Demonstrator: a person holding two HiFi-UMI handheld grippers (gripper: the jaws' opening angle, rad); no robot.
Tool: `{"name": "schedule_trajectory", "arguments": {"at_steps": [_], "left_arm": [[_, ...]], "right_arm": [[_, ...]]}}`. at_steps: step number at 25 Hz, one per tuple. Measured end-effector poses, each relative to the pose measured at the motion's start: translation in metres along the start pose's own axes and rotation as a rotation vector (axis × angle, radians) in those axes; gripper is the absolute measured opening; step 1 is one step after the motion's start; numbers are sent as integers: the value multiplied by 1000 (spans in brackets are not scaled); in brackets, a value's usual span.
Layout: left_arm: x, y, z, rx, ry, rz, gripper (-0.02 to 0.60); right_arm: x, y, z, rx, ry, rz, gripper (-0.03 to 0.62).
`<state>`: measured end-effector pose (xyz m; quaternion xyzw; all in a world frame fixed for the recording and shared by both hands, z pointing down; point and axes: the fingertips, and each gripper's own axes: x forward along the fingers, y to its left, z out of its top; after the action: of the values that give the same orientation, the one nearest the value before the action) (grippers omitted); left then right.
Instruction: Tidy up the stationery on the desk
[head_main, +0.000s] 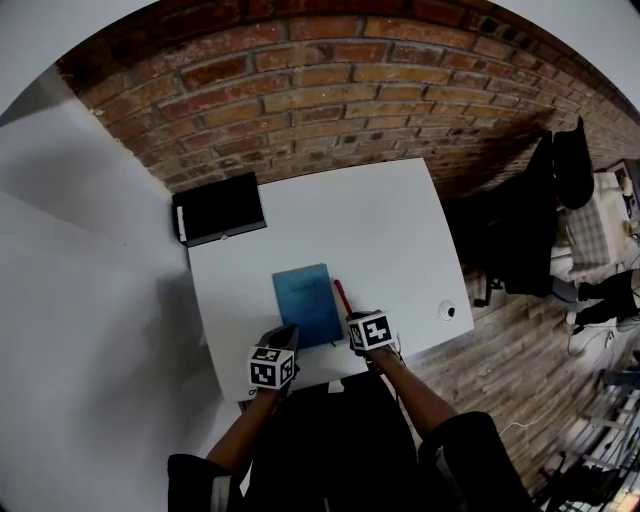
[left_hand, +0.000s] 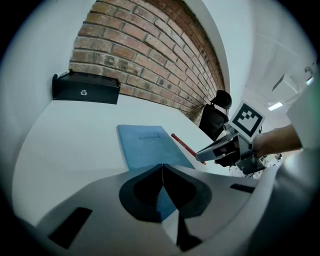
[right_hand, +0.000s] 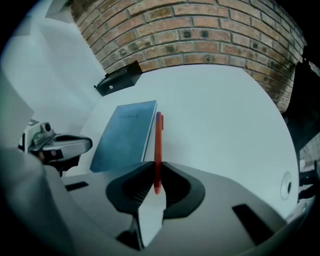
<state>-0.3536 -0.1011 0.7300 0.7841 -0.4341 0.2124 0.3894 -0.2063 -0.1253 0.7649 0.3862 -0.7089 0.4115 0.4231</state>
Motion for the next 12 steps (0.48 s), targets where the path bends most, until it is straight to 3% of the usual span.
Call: {"name": "schedule_trajectory", "arguments": {"at_steps": [12], "left_arm": [[-3,13,-1,-8,10,-21,15]], "right_arm": [[14,17,5,79,35,17,63]]}}
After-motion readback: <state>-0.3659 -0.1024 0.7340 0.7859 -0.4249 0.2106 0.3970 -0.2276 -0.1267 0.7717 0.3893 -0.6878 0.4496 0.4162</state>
